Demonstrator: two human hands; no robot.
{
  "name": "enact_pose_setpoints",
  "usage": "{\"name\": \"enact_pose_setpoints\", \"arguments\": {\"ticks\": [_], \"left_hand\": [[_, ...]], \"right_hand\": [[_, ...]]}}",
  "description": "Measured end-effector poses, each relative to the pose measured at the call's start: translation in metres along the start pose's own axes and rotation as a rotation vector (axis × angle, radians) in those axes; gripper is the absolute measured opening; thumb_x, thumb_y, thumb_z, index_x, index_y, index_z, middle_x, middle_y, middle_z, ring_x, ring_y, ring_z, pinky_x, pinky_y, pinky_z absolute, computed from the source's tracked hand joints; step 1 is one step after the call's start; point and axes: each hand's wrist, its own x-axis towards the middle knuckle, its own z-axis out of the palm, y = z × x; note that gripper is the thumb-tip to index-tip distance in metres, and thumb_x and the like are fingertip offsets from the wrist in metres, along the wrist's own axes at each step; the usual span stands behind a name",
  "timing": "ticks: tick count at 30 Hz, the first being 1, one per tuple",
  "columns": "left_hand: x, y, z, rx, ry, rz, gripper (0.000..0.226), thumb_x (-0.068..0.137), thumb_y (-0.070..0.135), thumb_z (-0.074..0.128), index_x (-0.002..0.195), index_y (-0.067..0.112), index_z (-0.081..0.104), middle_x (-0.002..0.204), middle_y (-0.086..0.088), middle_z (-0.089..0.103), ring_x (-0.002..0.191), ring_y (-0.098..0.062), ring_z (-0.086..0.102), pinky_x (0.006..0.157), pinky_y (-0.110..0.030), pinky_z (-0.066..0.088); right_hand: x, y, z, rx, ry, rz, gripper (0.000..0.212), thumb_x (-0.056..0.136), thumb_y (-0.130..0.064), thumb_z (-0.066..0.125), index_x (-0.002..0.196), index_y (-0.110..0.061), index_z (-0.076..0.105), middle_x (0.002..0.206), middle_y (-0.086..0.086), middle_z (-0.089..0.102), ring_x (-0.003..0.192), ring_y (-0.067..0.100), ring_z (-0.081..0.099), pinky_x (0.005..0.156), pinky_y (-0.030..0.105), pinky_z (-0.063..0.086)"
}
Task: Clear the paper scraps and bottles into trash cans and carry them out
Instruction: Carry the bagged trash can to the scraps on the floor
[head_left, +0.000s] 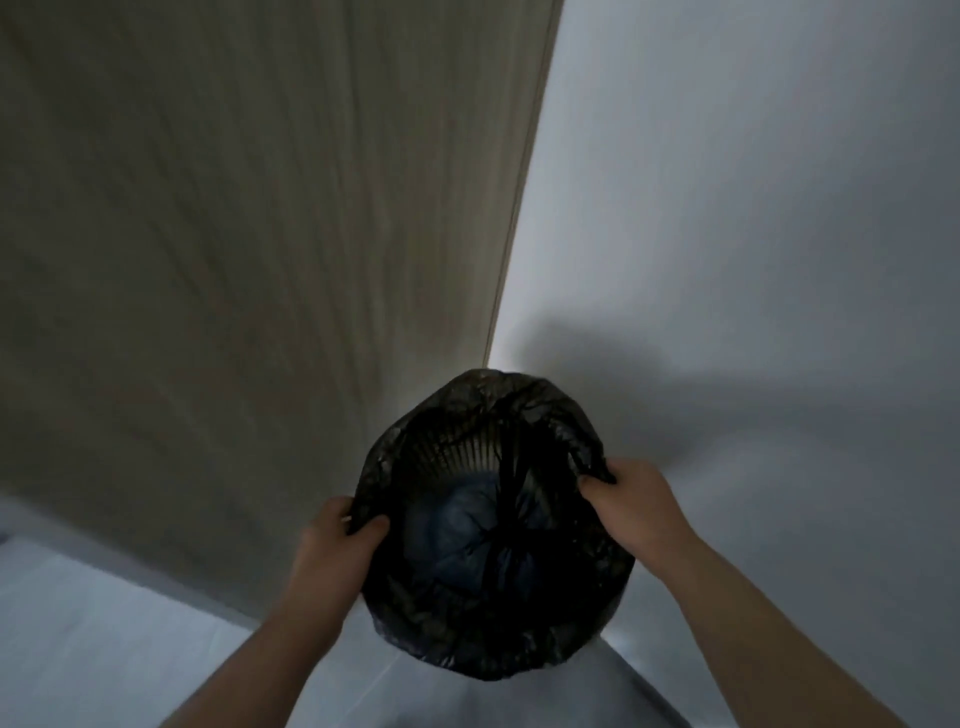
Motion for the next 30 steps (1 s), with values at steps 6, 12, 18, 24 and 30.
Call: {"name": "enact_pose_setpoints", "arguments": {"ticks": [6, 12, 18, 24, 30], "left_hand": [[-0.102, 0.031, -0.085, -0.112, 0.168, 0.051, 0.013, 0.088, 0.009, 0.058, 0.093, 0.017, 0.066, 0.091, -0.010, 0.071, 0.086, -0.026, 0.068, 0.083, -0.046, 0.055], [-0.207, 0.023, -0.166, -0.262, 0.390, 0.061, 0.013, 0.090, 0.004, 0.056, 0.099, 0.010, 0.062, 0.095, -0.017, 0.069, 0.086, -0.031, 0.067, 0.074, -0.039, 0.054], [-0.304, -0.004, -0.279, -0.382, 0.616, 0.058, 0.013, 0.089, 0.006, 0.057, 0.101, 0.008, 0.062, 0.096, -0.018, 0.069, 0.086, -0.031, 0.068, 0.071, -0.037, 0.054], [-0.416, -0.055, -0.394, -0.532, 0.860, 0.112, 0.013, 0.090, 0.004, 0.056, 0.102, 0.007, 0.062, 0.096, -0.015, 0.070, 0.081, -0.026, 0.069, 0.068, -0.035, 0.056], [-0.516, -0.108, -0.472, -0.613, 1.127, 0.129, 0.011, 0.090, 0.001, 0.054, 0.088, 0.010, 0.060, 0.075, -0.008, 0.066, 0.055, -0.010, 0.065, 0.047, -0.020, 0.050]], "right_hand": [[-0.091, -0.063, -0.017, 0.118, -0.113, -0.138, 0.036, 0.080, -0.024, 0.058, 0.056, -0.014, 0.034, 0.052, 0.001, 0.041, 0.050, 0.014, 0.040, 0.052, 0.029, 0.028], [-0.165, -0.125, 0.000, 0.176, -0.308, -0.277, 0.029, 0.081, -0.026, 0.059, 0.061, -0.012, 0.043, 0.058, 0.002, 0.046, 0.053, 0.013, 0.046, 0.052, 0.026, 0.031], [-0.254, -0.219, 0.055, 0.125, -0.486, -0.498, 0.036, 0.084, -0.025, 0.061, 0.076, 0.010, 0.056, 0.074, 0.019, 0.064, 0.059, 0.017, 0.052, 0.051, 0.028, 0.032], [-0.374, -0.304, 0.141, 0.083, -0.669, -0.689, 0.028, 0.080, -0.027, 0.062, 0.071, 0.000, 0.059, 0.075, 0.019, 0.065, 0.066, 0.029, 0.060, 0.056, 0.031, 0.037], [-0.497, -0.354, 0.219, 0.069, -0.867, -0.808, 0.029, 0.083, -0.023, 0.062, 0.070, 0.003, 0.056, 0.066, 0.008, 0.059, 0.058, 0.020, 0.051, 0.054, 0.029, 0.035]]}}
